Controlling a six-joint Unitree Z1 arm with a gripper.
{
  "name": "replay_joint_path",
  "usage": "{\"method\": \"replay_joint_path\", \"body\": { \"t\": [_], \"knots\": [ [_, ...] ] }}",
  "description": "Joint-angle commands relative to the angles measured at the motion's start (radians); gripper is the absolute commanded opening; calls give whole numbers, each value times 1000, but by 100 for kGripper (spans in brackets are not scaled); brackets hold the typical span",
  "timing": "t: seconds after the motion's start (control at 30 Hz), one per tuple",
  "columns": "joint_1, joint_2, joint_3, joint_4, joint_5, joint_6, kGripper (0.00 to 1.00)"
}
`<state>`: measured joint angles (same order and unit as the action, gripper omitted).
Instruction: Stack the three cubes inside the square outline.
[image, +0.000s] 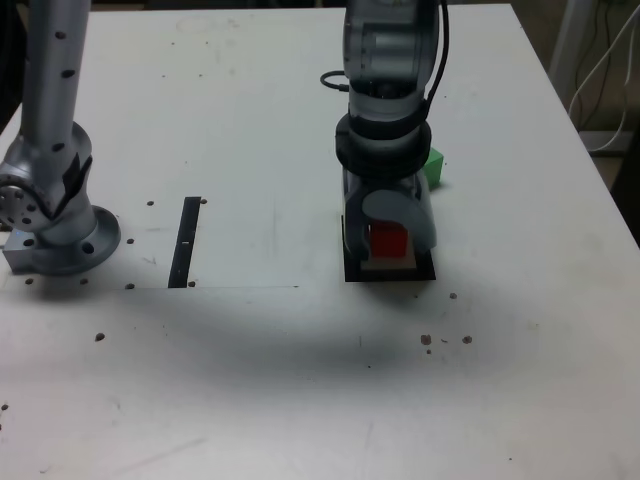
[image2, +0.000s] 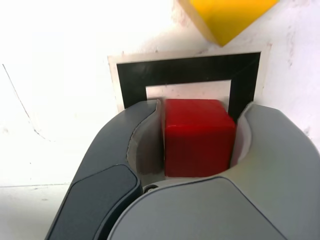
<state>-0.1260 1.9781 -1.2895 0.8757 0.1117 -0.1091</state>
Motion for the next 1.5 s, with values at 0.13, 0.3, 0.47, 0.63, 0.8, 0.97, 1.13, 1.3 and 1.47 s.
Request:
{"method": "replay_joint_path", "body": {
  "t": [0.13, 0.3, 0.47, 0.63, 0.8, 0.97, 1.13, 1.3, 1.47],
  "knots": [
    [2, -20, -14, 25, 12, 5, 97],
    [-1, -61, -62, 105, 8, 49, 99],
    [-9, -131, -123, 262, 2, 184, 99],
    [-12, -168, -150, 367, 40, 336, 99],
    [8, -176, -162, 422, 124, 509, 99],
    [50, -171, -157, 437, 189, 724, 100],
    [111, -147, -156, 431, 177, 829, 99],
    [149, -110, -152, 394, 171, 859, 97],
    [156, -69, -133, 349, 174, 868, 96]
  ]
}}
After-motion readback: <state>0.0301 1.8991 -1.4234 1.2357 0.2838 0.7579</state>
